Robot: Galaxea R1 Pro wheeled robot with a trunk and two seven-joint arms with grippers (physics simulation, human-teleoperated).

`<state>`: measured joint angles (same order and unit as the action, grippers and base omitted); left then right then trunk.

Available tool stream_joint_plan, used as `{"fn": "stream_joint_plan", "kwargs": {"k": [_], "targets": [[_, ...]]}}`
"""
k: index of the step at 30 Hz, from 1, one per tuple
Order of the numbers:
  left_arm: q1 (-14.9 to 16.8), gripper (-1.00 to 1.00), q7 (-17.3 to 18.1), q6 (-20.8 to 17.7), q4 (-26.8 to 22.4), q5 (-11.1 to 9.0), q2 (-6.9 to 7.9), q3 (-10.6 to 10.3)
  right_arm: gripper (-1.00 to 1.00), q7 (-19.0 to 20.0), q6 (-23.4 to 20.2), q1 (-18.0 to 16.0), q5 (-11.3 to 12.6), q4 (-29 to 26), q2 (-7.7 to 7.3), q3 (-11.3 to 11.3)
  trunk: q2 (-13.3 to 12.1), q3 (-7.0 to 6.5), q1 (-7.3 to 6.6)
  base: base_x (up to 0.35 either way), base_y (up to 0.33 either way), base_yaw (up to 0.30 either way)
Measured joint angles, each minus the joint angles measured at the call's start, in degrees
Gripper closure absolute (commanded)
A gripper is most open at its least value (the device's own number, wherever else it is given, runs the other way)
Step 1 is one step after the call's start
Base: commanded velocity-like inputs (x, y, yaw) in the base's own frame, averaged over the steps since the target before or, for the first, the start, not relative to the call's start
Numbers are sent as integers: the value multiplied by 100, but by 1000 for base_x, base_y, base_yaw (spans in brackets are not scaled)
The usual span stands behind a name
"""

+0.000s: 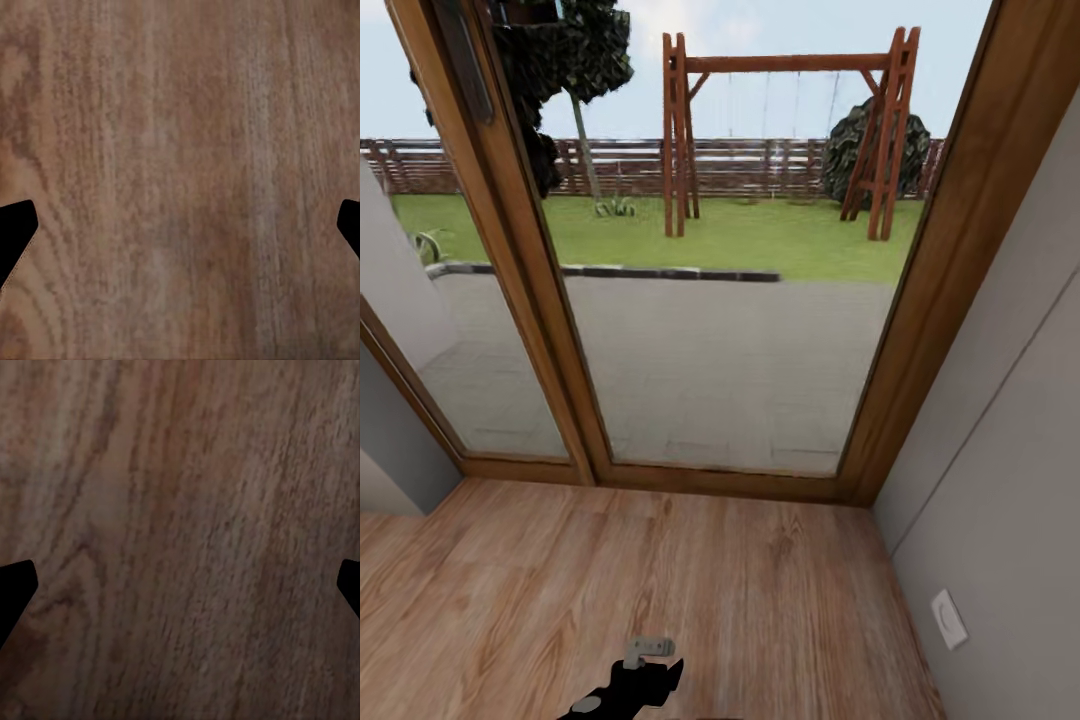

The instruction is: Pick up the two gym shoes and the two sandals from the corridor floor and place them onto the hallstand (shoe rack) in the corridor, making sure they are on the rack and not on the floor. Arrange them so the two gym shoes are next to each other and the two sandals are next to each other.

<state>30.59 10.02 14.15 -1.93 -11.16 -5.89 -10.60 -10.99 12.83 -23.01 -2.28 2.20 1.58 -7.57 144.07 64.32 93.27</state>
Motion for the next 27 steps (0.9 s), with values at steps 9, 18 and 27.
{"fn": "stream_joint_plan", "kwargs": {"k": [9, 18, 27], "targets": [[0, -100, 0, 0, 0, 0, 0, -2, -100, 0, 0, 0, 0, 0, 0, 1, 0, 0, 0, 276, -1, 0], [0, -100, 0, 0, 0, 0, 0, -2, -100, 0, 0, -2, 0, 2, 0, 0, 0, 0, 0, 334, 0, 0], [0, -100, 0, 0, 0, 0, 0, 0, -100, 0, 1, 4, 0, 5, 0, -1, 0, 0, 0, 285, 0, 0]]}}
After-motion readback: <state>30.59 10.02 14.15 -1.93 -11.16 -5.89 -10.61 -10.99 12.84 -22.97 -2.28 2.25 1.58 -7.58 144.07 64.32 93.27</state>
